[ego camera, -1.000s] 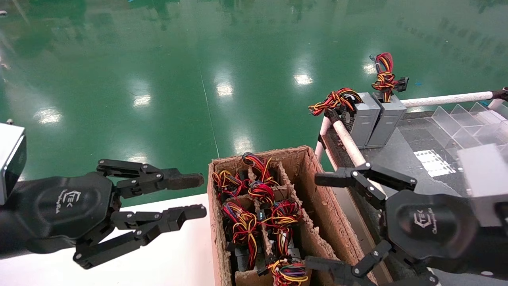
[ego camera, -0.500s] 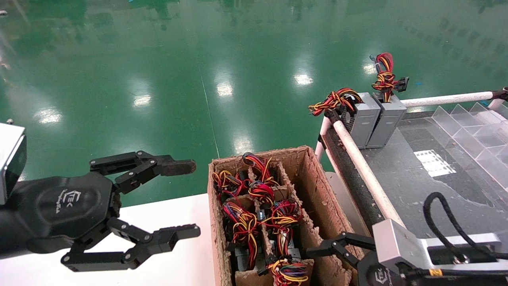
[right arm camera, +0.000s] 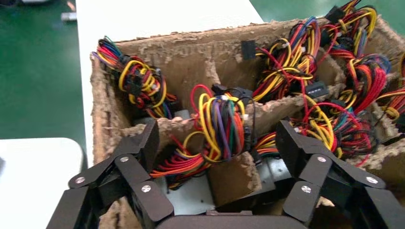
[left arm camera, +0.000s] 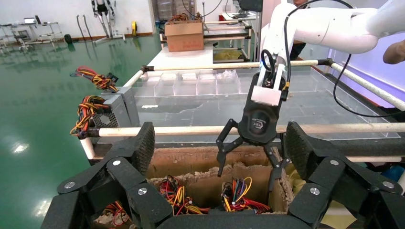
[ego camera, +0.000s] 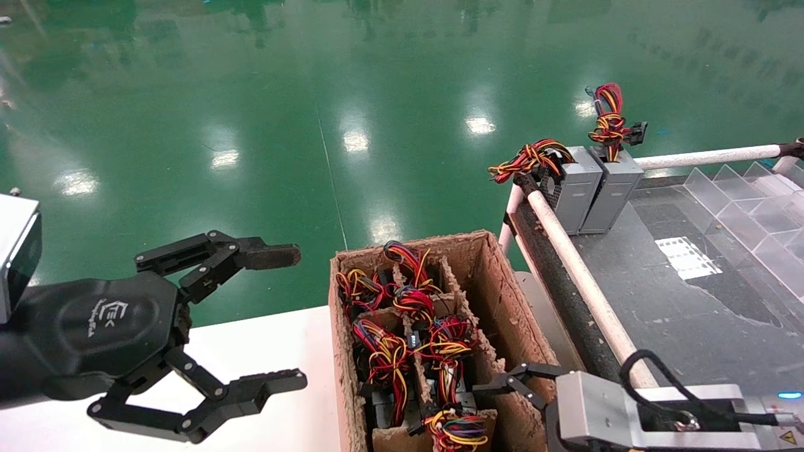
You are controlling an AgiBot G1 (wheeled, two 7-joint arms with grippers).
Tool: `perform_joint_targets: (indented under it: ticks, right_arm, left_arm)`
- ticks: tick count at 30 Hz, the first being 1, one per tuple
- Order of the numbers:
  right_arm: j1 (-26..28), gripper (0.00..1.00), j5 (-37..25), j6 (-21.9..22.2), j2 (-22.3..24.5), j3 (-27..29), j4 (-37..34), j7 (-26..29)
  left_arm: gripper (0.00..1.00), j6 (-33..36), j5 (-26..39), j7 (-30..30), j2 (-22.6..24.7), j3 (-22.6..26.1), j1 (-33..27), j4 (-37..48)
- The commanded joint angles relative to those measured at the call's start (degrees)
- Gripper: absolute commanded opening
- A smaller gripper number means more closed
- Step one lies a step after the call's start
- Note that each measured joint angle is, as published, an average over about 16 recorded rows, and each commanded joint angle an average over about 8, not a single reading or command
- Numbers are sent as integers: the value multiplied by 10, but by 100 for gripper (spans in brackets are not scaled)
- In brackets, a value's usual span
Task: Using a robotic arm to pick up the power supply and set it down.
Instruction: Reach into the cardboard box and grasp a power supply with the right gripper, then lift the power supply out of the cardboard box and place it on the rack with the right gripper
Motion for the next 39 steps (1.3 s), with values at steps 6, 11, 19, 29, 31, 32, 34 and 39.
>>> perform_joint_targets:
  ticks: [6, 11, 19, 29, 31, 32, 34, 39]
  right_arm:
    - [-12, 0, -3, 19, -4, 6, 6, -30]
    - [-18, 0, -6, 27, -10, 6, 5, -38]
    - [-19, 0, -15, 33, -17, 2, 5, -40]
    - [-20, 0, -15, 33, -18, 2, 4, -42]
    - [-20, 0, -11, 31, -16, 3, 5, -43]
    - [-20, 0, -8, 29, -15, 4, 5, -43]
    - [-19, 0, 0, 25, -13, 7, 6, -44]
    - [-15, 0, 27, 10, -3, 18, 8, -46]
  left_arm:
    - [100, 0, 0, 0, 0, 0, 0, 0]
    - [100, 0, 0, 0, 0, 0, 0, 0]
    - [100, 0, 0, 0, 0, 0, 0, 0]
    - [100, 0, 0, 0, 0, 0, 0, 0]
    - [100, 0, 0, 0, 0, 0, 0, 0]
    - [100, 0, 0, 0, 0, 0, 0, 0]
    - [100, 0, 0, 0, 0, 0, 0, 0]
    - [100, 0, 0, 0, 0, 0, 0, 0]
